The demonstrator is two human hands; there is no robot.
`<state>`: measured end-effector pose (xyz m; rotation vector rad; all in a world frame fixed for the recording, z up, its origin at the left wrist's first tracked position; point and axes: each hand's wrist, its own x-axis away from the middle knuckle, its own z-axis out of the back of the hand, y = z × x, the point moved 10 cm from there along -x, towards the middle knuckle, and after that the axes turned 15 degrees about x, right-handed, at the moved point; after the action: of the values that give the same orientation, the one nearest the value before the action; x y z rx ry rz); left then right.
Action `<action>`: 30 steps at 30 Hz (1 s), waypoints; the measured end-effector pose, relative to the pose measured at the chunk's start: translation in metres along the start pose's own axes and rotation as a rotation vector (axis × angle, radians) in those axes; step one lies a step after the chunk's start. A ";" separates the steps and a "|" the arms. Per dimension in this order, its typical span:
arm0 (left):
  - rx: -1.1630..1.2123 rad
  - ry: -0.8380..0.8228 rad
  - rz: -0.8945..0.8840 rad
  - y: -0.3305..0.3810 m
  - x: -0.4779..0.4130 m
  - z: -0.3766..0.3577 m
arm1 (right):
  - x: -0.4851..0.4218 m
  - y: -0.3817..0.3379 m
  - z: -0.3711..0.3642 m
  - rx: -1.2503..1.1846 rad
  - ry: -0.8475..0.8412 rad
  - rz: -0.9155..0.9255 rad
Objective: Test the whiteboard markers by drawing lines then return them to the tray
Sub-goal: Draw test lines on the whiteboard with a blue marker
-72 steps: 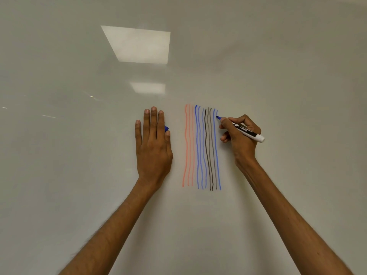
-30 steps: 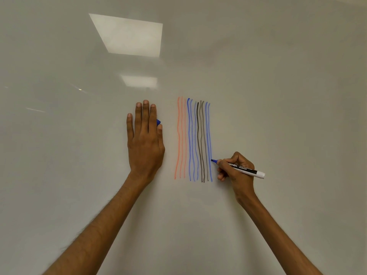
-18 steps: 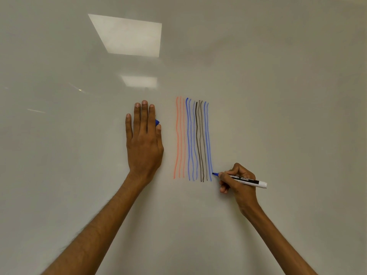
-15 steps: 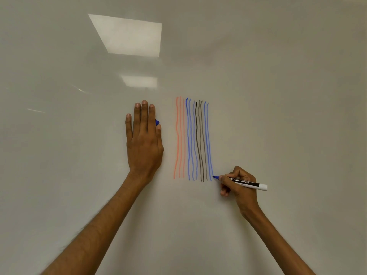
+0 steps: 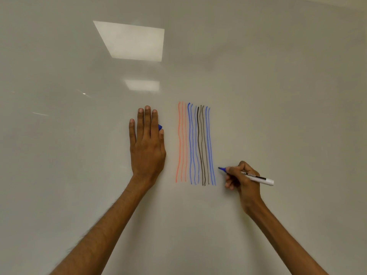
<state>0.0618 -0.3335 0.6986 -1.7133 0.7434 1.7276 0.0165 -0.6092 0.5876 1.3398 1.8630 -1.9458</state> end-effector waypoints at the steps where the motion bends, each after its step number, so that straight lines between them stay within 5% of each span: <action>1: 0.002 0.000 0.001 0.000 0.000 0.000 | -0.008 -0.009 -0.001 -0.036 0.013 0.009; 11: 0.017 0.002 -0.004 0.000 0.001 0.000 | -0.078 -0.121 -0.029 -0.063 0.064 0.210; 30: 0.019 0.017 -0.026 0.002 0.002 0.000 | -0.083 -0.122 -0.039 0.039 0.077 0.273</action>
<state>0.0606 -0.3345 0.6970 -1.7195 0.7402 1.6851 0.0071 -0.5866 0.7383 1.6054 1.5798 -1.8234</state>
